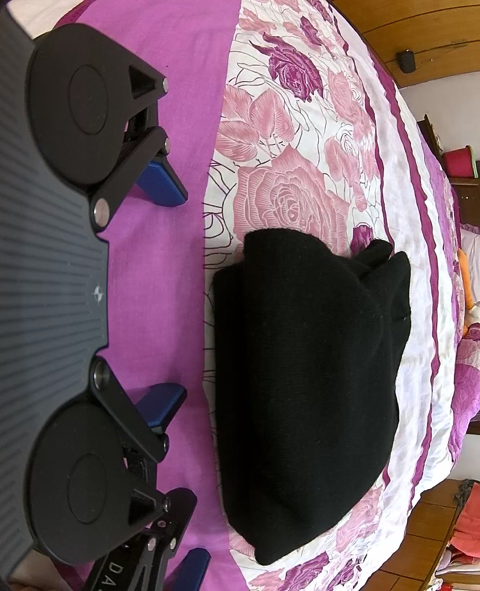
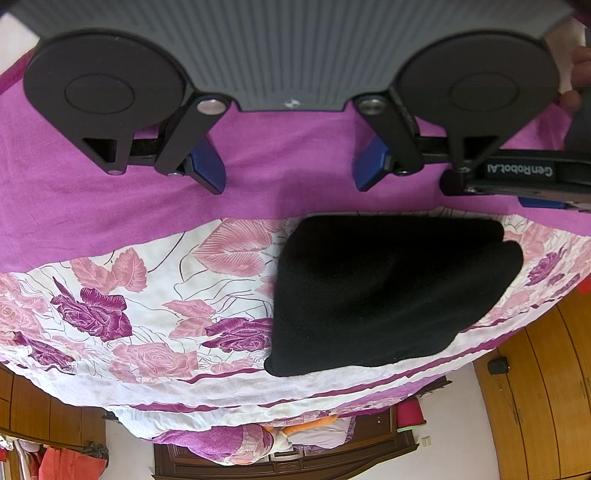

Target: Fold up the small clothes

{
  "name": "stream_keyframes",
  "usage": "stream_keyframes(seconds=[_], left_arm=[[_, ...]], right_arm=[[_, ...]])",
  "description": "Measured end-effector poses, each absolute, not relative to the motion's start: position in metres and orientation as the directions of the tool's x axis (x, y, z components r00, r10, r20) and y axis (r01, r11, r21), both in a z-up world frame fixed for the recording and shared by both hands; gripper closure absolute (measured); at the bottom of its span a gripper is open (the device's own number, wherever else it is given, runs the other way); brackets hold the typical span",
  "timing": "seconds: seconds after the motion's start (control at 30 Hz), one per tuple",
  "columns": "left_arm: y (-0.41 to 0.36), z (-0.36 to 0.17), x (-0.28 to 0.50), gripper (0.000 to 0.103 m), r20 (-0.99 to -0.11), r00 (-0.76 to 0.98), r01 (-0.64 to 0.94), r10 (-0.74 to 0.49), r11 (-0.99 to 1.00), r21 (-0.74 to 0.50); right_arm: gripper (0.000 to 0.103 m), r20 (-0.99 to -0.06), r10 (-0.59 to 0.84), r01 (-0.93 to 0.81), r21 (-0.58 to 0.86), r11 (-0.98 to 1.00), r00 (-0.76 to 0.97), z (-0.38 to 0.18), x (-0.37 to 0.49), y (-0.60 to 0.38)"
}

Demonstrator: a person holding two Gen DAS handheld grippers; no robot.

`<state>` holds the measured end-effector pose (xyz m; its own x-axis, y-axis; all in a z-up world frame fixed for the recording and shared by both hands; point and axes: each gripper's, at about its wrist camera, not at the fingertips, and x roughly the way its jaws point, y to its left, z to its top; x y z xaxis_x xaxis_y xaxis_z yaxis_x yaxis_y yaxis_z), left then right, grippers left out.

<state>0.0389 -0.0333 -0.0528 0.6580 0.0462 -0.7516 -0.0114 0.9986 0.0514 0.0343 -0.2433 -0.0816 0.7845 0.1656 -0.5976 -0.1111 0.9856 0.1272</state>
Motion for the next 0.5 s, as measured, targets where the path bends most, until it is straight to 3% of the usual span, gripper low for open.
stream_keyframes(seconds=[0.5], left_arm=[[-0.0324,-0.0528,0.0389,0.0,-0.753,0.657,-0.01,0.044,0.999,0.049]], right_arm=[[0.023,-0.598,0.164,-0.11,0.126,0.986,0.784,-0.0817,0.0339,-0.2429]])
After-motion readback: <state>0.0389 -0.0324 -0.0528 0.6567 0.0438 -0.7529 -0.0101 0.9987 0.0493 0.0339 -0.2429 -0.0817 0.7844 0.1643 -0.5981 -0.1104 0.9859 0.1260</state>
